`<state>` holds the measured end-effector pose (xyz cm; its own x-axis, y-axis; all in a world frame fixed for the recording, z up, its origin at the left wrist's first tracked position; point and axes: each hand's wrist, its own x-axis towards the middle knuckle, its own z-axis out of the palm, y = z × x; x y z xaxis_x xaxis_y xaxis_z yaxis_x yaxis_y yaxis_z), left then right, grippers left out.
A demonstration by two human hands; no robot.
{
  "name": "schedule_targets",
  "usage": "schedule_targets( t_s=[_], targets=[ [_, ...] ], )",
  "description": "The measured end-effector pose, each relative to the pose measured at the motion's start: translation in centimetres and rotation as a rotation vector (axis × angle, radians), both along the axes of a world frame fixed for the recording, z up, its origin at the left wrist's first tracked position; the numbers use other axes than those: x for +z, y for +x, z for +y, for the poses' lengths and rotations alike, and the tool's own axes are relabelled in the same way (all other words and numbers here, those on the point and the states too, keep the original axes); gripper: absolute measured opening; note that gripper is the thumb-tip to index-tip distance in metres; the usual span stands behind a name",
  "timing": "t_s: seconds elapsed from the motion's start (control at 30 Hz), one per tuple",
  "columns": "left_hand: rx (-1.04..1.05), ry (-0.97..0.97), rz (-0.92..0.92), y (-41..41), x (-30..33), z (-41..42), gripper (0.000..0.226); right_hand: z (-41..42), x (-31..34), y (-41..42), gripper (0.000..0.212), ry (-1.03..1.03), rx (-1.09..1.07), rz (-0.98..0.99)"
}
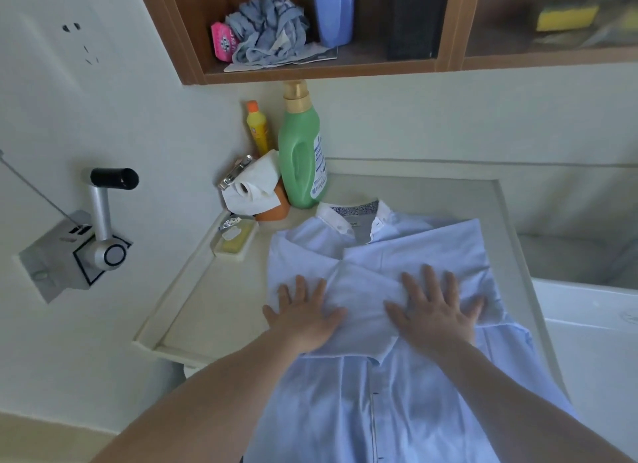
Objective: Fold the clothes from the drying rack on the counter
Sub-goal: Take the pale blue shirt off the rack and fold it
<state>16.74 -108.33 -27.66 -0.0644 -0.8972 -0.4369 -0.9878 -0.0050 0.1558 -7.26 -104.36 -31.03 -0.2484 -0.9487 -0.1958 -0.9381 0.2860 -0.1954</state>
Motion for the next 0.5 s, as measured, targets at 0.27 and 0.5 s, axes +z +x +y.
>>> schedule_targets(
  t_s=[0.27, 0.5],
  targets=[
    [-0.119, 0.054, -0.121, -3.1, -1.8, -4.8, 0.094, -2.5, 0.0, -2.1, 0.077, -0.029, -0.111, -0.002],
    [-0.182, 0.035, -0.160, -4.9, -1.5, -10.9, 0.095, -7.4, -0.4, -3.4, 0.075, -0.045, -0.158, 0.025]
  ],
)
